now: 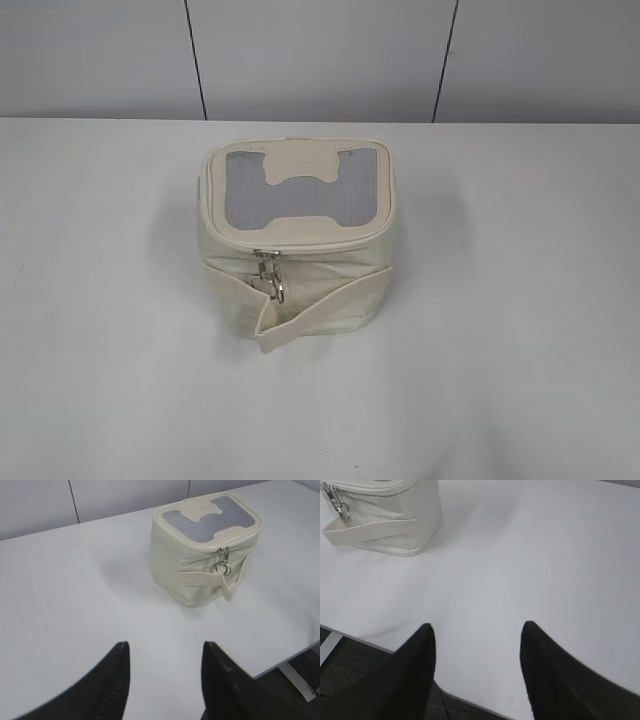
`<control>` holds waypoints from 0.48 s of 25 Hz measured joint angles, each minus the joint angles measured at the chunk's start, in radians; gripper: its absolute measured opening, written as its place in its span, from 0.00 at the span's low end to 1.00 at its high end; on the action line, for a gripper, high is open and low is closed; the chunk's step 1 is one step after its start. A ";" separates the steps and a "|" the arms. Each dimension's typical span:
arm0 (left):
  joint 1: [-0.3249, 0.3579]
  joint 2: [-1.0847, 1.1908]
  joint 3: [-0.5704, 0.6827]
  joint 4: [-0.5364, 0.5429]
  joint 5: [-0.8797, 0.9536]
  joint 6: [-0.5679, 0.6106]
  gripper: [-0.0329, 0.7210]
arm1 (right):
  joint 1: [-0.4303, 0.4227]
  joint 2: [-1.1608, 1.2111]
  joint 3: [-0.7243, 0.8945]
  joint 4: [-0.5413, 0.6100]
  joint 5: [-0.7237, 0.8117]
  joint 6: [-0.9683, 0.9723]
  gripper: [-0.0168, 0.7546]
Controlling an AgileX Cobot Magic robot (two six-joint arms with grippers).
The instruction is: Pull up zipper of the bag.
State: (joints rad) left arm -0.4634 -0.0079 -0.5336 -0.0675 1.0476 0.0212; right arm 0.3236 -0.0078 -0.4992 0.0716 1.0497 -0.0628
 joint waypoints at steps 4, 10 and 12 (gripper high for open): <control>0.058 0.000 0.000 -0.001 0.001 0.000 0.51 | -0.037 0.000 0.000 0.001 0.000 0.001 0.58; 0.353 0.000 0.000 -0.001 0.001 -0.001 0.51 | -0.265 0.000 0.000 0.002 0.000 0.001 0.58; 0.413 0.000 0.001 -0.001 0.001 -0.001 0.51 | -0.312 0.000 0.000 0.002 0.000 0.001 0.58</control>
State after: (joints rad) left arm -0.0504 -0.0079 -0.5324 -0.0685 1.0484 0.0202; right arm 0.0120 -0.0078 -0.4992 0.0738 1.0497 -0.0620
